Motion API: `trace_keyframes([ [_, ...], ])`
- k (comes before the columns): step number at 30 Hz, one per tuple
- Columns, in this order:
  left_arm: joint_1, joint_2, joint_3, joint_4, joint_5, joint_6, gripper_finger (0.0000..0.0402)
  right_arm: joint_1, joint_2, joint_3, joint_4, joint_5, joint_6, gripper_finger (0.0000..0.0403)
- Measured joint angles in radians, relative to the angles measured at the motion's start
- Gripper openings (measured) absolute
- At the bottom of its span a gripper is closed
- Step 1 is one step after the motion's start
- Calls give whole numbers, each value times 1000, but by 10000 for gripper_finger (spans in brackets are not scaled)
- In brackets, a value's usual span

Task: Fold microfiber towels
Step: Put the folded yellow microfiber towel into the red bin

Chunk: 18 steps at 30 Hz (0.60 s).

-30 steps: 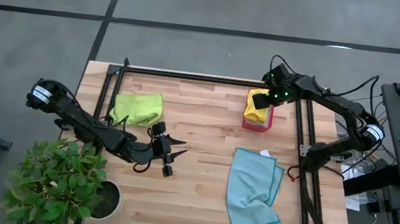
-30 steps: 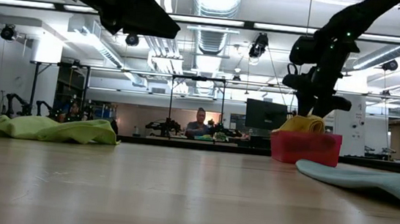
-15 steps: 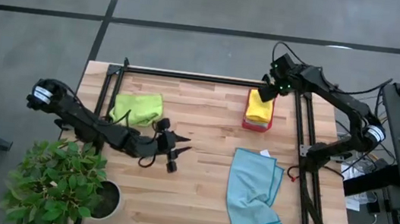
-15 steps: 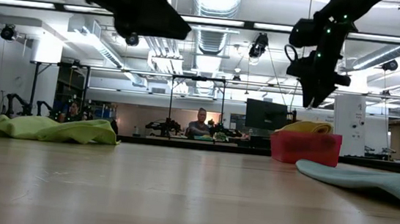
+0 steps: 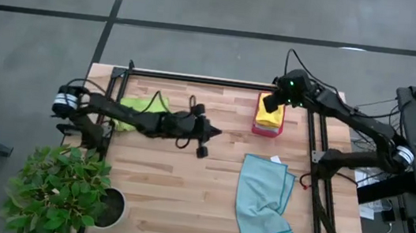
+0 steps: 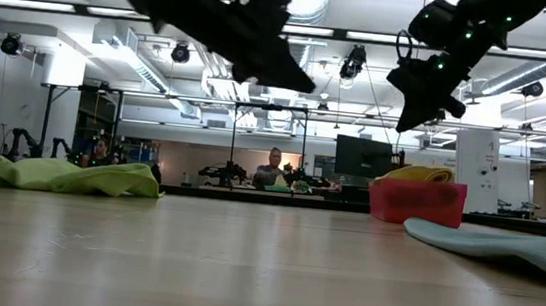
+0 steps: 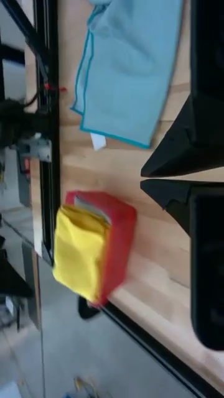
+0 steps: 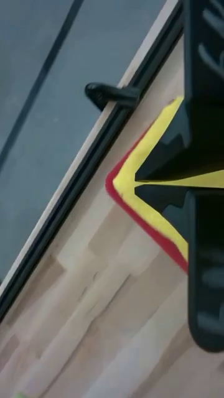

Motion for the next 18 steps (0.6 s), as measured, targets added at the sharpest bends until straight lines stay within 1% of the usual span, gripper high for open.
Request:
trace_keyframes([
  [3, 27, 66, 74, 0, 83, 58, 1, 29, -50, -58, 52, 0, 28, 9],
  [6, 43, 133, 156, -2, 138, 131, 1, 53, -107, -115, 103, 1, 43, 9],
  [13, 104, 288, 343, -10, 290, 247, 0, 59, -205, -180, 113, 5, 130, 9],
  [18, 163, 408, 482, -8, 325, 298, 0, 58, -215, -186, 106, 7, 170, 9],
])
